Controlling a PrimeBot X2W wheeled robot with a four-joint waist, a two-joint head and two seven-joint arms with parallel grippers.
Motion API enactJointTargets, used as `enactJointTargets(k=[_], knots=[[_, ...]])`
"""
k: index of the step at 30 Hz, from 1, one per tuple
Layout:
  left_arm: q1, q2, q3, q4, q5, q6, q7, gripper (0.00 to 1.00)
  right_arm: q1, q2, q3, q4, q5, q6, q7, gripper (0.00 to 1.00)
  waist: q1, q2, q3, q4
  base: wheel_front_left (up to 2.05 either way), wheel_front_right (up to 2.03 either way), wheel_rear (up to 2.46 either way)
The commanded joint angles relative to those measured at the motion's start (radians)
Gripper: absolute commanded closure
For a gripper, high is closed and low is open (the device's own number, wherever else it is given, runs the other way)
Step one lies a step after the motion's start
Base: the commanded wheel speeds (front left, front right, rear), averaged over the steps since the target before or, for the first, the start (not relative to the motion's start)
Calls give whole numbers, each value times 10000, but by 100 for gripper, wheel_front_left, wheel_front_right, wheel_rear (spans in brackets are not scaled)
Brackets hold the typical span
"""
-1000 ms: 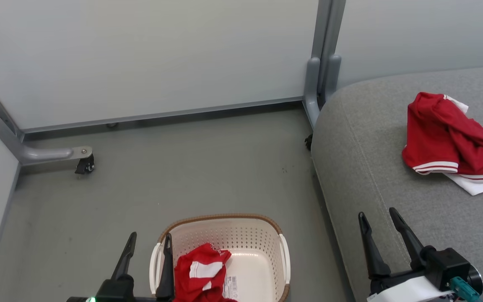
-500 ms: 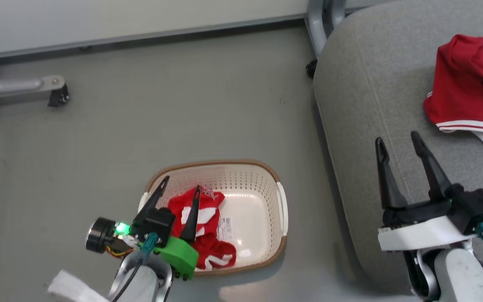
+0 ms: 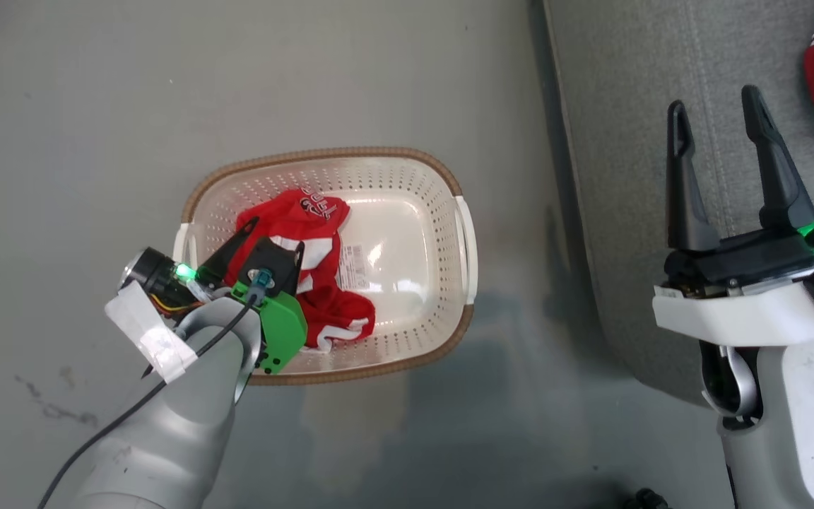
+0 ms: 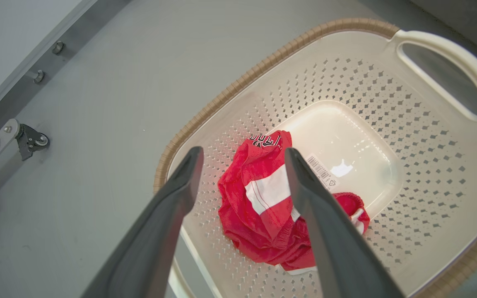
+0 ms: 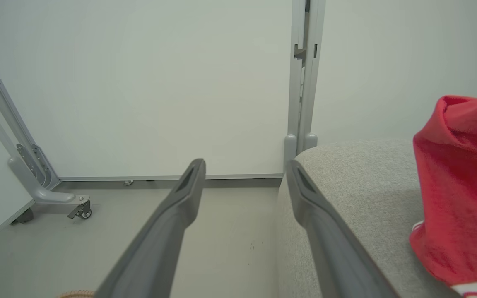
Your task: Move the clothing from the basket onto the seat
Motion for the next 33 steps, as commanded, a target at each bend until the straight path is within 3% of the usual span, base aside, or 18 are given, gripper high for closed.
enactJointTargets(k=[1,10,15,32,33], knots=[[-494,45,-51,248,121,96,8,0,-310,46,-48,-142,-22,-7,-29,0,-1,-1,1929,-745,0,0,0],[-1874,382,-994,1624,1037,637,112,0,-922,278,35,-423,147,-7,-28,0,-1,-1,3214,-1287,0,0,0],[-2298,795,-1237,1914,1268,1113,821,0,-1216,337,287,-481,325,-8,-28,0,-1,-1,3832,-1594,0,0,0],[-2750,1370,-1542,2055,1111,1113,1179,0,-1548,344,405,-692,700,-2,-4,0,-1,-1,4684,-1955,0,0,0],[-2757,1399,-1588,2057,1144,1091,1163,7,-1553,344,424,-713,686,-2,-4,0,-1,-1,4692,-1978,0,0,0]])
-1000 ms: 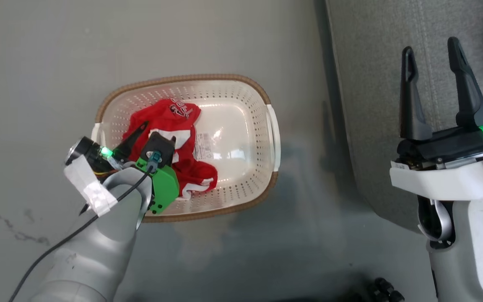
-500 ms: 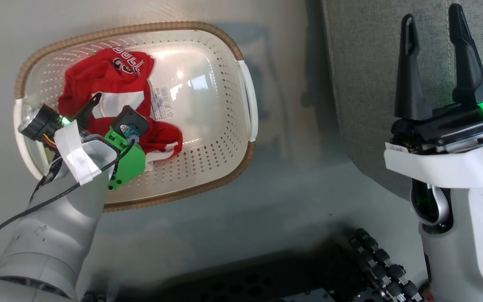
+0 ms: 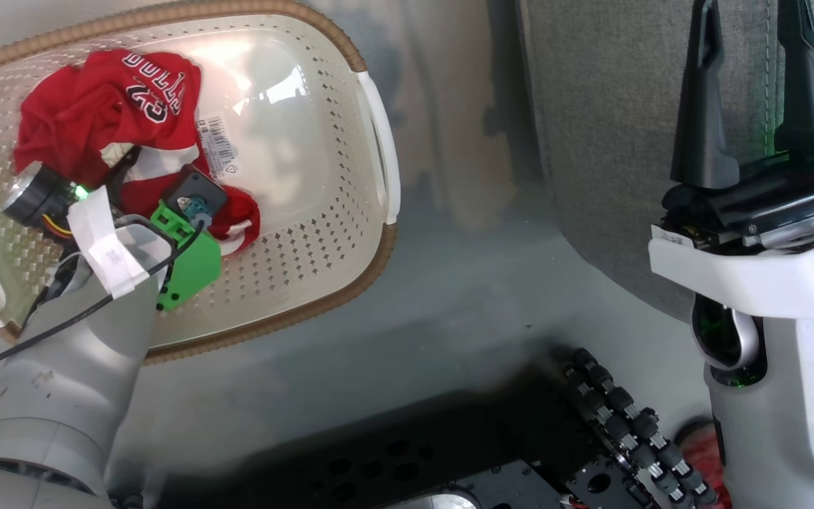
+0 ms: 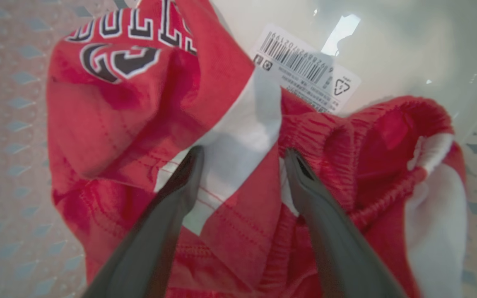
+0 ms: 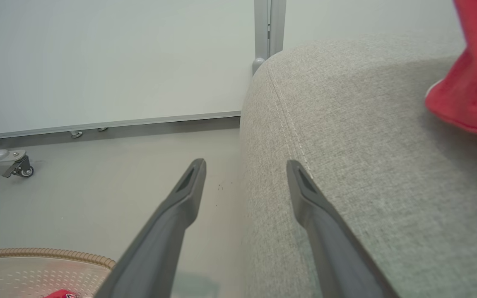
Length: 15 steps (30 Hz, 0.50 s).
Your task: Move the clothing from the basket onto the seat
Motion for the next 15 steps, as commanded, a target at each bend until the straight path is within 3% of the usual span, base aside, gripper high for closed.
enactJointTargets(k=[1,2,9,15], knots=[[-207,122,-41,12,21,22,12,59,-42,-6,-18,115,22,4,25,0,-1,0,60,-92,0,0,0],[-216,152,-63,11,21,61,-5,100,-35,-10,-25,99,10,4,25,0,-1,0,62,-105,0,0,0],[-11,111,36,13,-361,201,-572,100,174,-19,-177,123,-47,-2,23,0,-1,0,-246,16,0,0,0],[573,-165,337,-132,-945,362,-1119,100,173,-16,327,333,-324,-1,14,0,-1,0,-1258,244,0,0,0]])
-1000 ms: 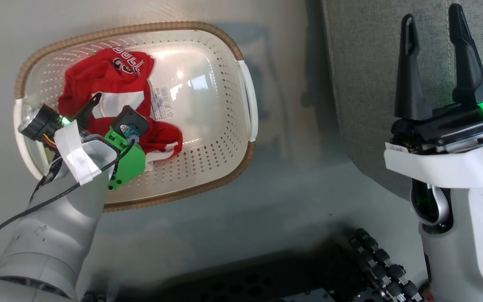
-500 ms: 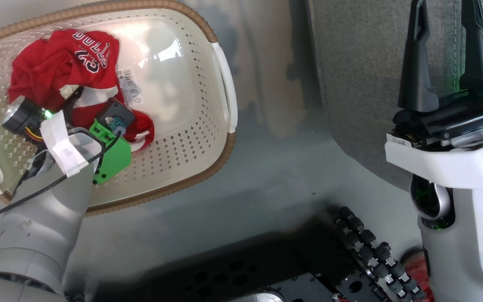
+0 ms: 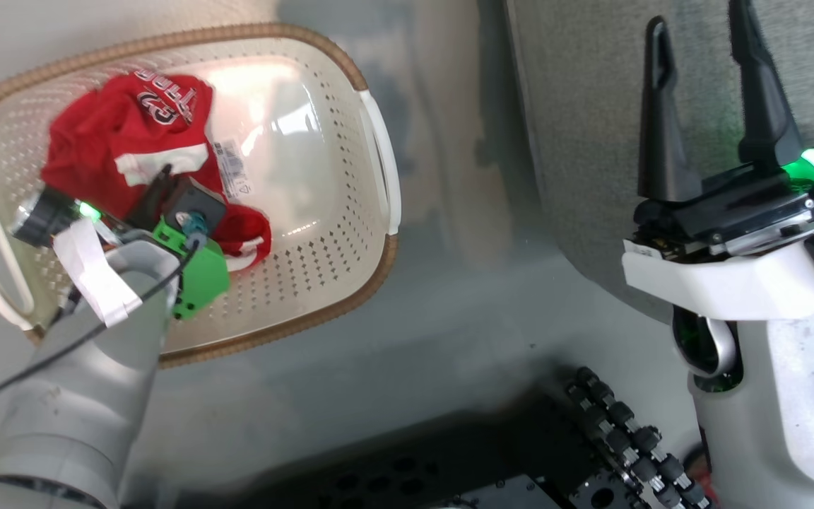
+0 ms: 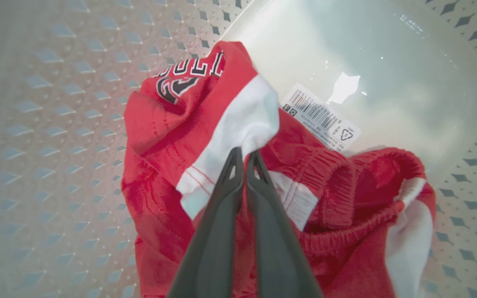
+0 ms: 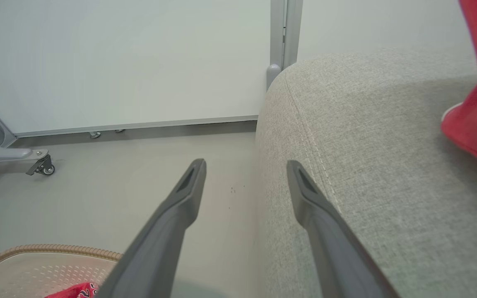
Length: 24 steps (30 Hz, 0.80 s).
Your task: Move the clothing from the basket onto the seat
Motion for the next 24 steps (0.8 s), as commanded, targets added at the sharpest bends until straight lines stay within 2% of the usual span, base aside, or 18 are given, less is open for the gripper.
enactJointTargets(k=[1,12,24], knots=[[270,-50,110,-88,-219,48,-76,100,92,-29,71,66,-85,-7,1,0,-1,0,-760,213,0,0,0],[2881,-235,1160,-2228,-1955,-1,-123,100,1096,-29,533,869,-150,-7,1,0,-1,0,-3916,494,0,0,0],[6168,-405,1973,-4995,-2796,205,-124,100,3079,-30,624,1894,-93,-7,1,0,-1,0,-7487,879,0,0,0]])
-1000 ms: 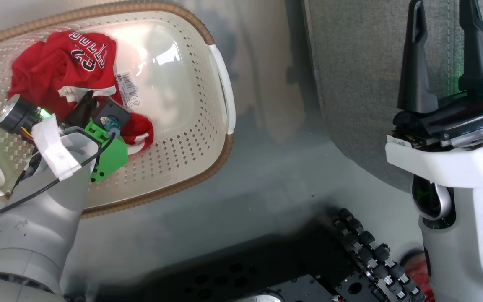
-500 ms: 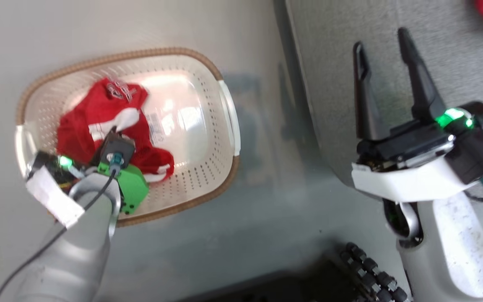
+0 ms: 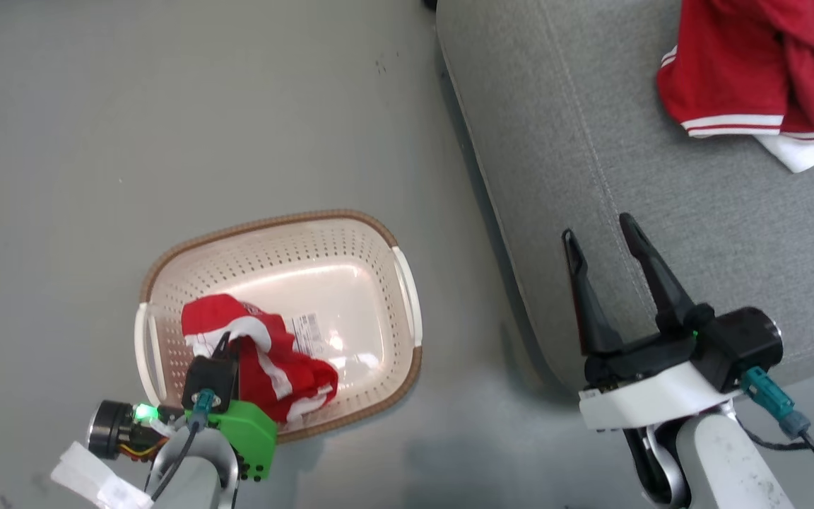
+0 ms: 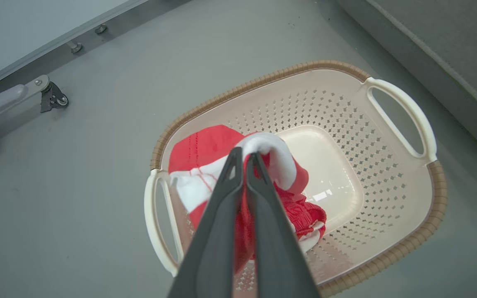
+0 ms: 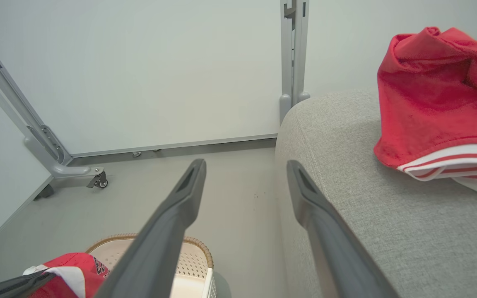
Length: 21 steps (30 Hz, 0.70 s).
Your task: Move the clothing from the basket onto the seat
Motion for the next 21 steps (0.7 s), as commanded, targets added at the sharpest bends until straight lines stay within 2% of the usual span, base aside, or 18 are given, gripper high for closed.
enactJointTargets(k=[1,9,21], knots=[[460,-12,17,-254,97,107,-3,100,382,-30,31,119,-11,-7,-2,0,1,0,-2450,416,0,0,0],[1757,-28,15,-2006,437,457,-4,100,1553,-82,182,508,23,-7,-2,0,1,0,-4152,569,0,0,0],[2015,578,-462,-4198,1279,696,-4,100,2367,-327,532,717,218,-7,-2,0,1,0,-5061,716,0,0,0]])
